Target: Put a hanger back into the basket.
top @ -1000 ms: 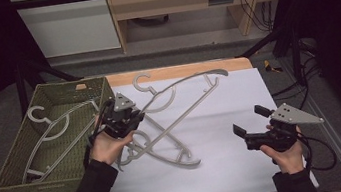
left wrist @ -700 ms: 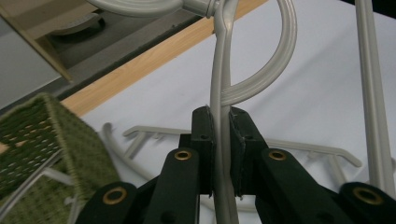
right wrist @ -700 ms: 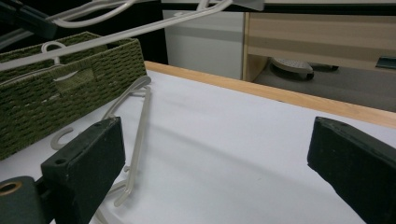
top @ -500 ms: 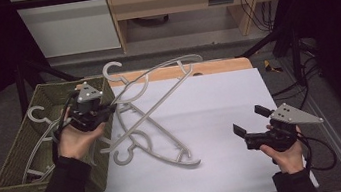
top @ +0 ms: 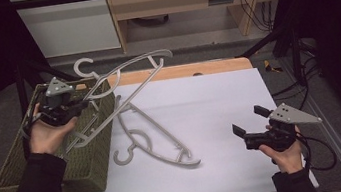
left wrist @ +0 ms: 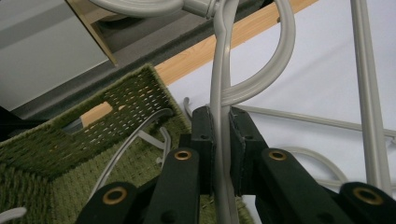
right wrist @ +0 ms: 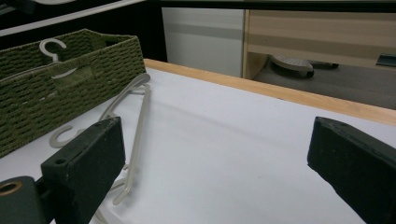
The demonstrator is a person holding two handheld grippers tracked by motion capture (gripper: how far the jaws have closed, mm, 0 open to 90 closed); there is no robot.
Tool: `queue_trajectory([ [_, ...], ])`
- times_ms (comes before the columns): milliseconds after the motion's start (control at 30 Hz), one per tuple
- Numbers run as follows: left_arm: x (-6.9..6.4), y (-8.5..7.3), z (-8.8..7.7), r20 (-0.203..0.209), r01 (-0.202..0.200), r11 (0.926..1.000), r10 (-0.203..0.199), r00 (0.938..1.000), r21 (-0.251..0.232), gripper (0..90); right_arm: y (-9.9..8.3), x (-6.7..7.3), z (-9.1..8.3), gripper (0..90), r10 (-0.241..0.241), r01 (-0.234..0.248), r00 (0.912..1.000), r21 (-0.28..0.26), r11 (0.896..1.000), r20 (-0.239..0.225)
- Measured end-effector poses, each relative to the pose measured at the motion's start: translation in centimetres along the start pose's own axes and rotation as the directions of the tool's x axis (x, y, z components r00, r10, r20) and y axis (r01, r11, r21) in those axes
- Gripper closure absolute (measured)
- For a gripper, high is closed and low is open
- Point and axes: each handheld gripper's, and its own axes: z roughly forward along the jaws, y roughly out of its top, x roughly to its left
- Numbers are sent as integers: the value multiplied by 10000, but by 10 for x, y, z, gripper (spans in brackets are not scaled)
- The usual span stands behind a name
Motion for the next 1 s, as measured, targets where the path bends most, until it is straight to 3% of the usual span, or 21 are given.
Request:
queue_trajectory([
  [167,25,-11,-1,-101,262,9997,-262,9996,16,817,-1,1,2,43,-10,11,10000,69,10000,-25],
  [500,51,-30,-4,-173,235,9997,-236,9996,-66,817,-1,1,3,43,19,-19,10000,101,9999,-51],
  [1000,85,-69,-16,-777,100,9998,-111,9969,-144,817,-2,2,6,43,-21,22,10000,224,9997,-78],
])
